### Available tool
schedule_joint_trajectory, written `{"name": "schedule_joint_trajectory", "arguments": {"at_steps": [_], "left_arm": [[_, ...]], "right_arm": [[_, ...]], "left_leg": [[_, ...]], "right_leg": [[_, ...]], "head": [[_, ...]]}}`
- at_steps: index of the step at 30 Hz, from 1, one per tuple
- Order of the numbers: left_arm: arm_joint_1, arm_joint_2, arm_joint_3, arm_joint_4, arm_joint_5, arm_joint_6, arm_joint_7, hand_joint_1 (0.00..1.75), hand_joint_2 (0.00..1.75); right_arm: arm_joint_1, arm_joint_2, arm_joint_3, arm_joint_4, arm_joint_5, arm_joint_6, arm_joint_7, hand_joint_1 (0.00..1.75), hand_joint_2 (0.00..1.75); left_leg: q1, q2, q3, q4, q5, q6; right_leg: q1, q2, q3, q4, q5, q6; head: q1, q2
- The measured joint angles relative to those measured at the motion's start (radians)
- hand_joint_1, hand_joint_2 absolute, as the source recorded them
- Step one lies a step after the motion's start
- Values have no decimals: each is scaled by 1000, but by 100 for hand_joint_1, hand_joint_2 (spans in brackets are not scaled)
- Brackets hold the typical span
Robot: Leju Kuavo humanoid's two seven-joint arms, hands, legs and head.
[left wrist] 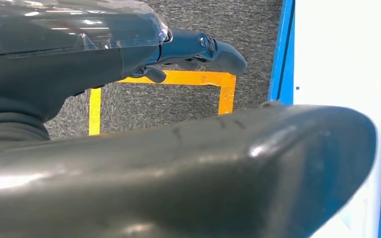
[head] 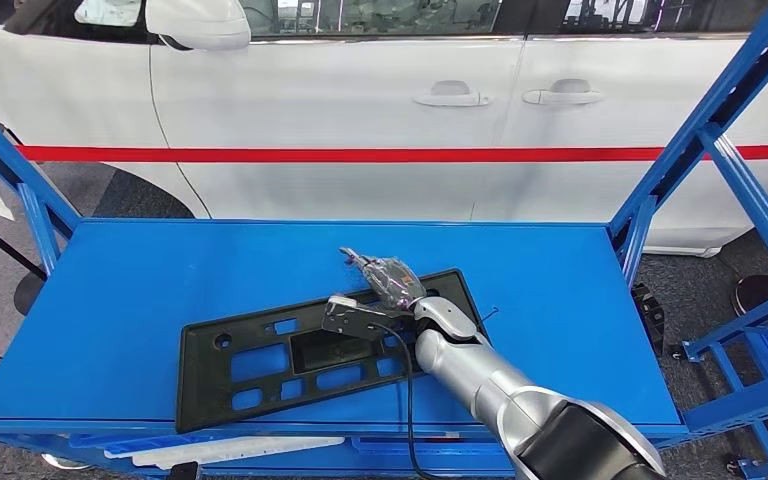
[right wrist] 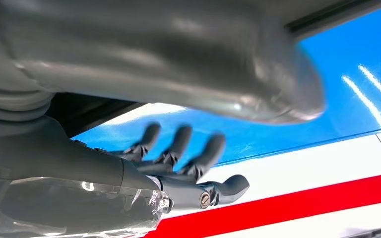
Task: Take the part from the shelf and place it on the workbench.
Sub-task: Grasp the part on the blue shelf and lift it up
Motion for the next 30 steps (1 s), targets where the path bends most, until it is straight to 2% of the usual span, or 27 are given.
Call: {"name": "schedule_joint_trajectory", "arguments": {"at_steps": [7, 11, 17, 21, 24, 27, 28, 30], "left_arm": [[0, 0, 0, 0, 0, 0, 6, 0, 0], [4, 1, 1, 0, 11, -2, -2, 0, 0], [14, 2, 6, 0, 30, -4, -17, 0, 0], [25, 2, 15, 0, 44, -8, -33, 0, 0], [29, 2, 25, 0, 50, -11, -41, 0, 0], [31, 5, 31, 0, 50, -10, -42, 0, 131], [31, 6, 32, 0, 49, -8, -41, 0, 131], [32, 8, 33, 0, 40, 0, -35, 0, 44]], "right_arm": [[-21, -5, -1, -3, 61, 23, 21, 0, 0], [-83, -43, 3, -6, 111, 128, 6, 0, 0], [-205, -103, 22, -14, 112, 285, -57, 0, 0], [-263, -139, 38, -20, 83, 347, -88, 0, 0], [-277, -167, 59, -27, 48, 355, -100, 0, 0], [-275, -185, 83, -31, 15, 344, -103, 0, 0], [-273, -189, 90, -31, 8, 340, -102, 0, 0], [-270, -194, 102, -31, -5, 333, -98, 0, 0]], "left_leg": [[0, 0, 0, 0, 1, 1], [-2, -1, -6, 0, 4, 3], [-3, -2, -12, 1, 6, 3], [-3, -3, -14, 1, 6, 3], [-3, -3, -15, 1, 5, 3], [-3, -2, -15, 1, 5, 3], [-3, -2, -15, 1, 5, 3], [-3, -2, -15, 1, 5, 3]], "right_leg": [[0, 0, 0, 0, 0, 1], [0, -1, -4, 1, 3, 4], [-1, 0, -11, 1, 6, 6], [-1, -1, -13, 1, 5, 6], [-1, -1, -13, 1, 5, 6], [-1, -1, -14, 1, 5, 6], [-1, -1, -14, 1, 5, 6], [-1, -1, -14, 1, 5, 6]], "head": [[0, 0], [0, 0], [0, 0], [0, 0], [0, 0], [0, 0], [0, 0], [0, 0]]}}
